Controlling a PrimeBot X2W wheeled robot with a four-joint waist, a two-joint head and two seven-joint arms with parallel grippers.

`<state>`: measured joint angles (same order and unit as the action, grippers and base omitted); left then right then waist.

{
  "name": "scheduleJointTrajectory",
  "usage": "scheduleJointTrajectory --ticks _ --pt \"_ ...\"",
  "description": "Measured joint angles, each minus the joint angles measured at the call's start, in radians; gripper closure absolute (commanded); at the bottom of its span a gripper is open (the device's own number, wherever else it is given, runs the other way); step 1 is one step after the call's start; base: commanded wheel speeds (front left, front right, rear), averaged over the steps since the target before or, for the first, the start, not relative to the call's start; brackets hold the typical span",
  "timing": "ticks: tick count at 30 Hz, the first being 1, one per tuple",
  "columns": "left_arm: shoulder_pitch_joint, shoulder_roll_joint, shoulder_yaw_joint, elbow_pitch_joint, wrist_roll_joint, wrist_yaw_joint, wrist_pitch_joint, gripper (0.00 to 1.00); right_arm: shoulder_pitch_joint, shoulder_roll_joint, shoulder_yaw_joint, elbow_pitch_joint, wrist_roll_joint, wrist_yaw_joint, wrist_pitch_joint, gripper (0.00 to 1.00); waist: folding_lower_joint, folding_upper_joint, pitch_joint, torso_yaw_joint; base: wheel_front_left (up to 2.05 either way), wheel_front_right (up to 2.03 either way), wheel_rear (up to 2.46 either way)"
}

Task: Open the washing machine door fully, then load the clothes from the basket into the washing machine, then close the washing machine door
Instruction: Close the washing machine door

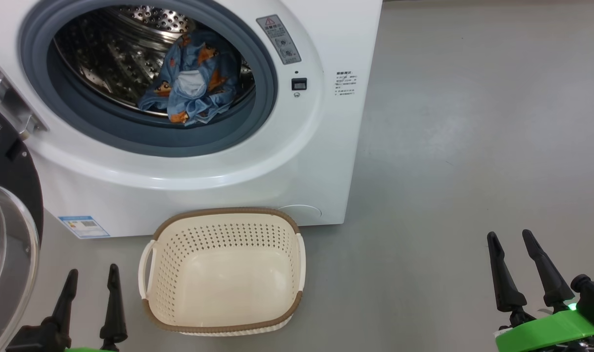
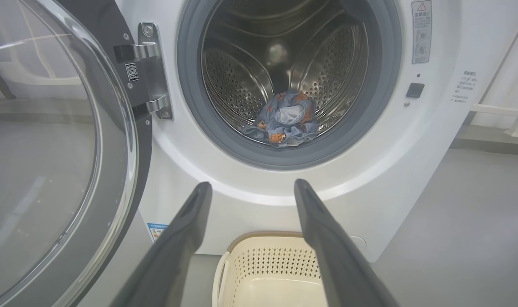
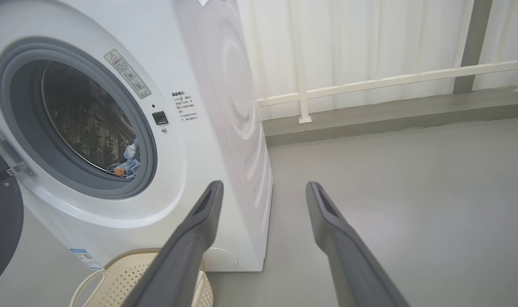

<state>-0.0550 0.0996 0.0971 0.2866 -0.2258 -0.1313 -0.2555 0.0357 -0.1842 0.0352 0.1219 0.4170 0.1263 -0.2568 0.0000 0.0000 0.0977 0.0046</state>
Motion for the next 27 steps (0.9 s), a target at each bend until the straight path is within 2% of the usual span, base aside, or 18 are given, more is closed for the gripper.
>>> scheduleJointTrajectory --ticks 7,19,27 --pt "0.0 -0.012 0.017 -0.005 0.001 0.0 0.0 0.0 0.0 0.001 0.0 0.0 0.0 0.0 0.0 0.0 0.0 0.0 -0.005 -0.001 -0.24 0.24 0.0" --pt "0.004 -0.021 0.017 -0.021 0.017 0.0 0.0 0.0 0.002 0.002 0.0 -0.001 0.0 0.0 0.0 0.0 0.0 0.0 -0.009 0.007 -1.19 1.19 0.0" --pt "0.023 -0.021 0.011 -0.025 0.016 0.0 0.0 0.0 0.021 0.002 0.001 0.0 0.0 0.0 0.0 0.0 0.0 0.0 -0.018 0.015 -0.41 0.41 0.0"
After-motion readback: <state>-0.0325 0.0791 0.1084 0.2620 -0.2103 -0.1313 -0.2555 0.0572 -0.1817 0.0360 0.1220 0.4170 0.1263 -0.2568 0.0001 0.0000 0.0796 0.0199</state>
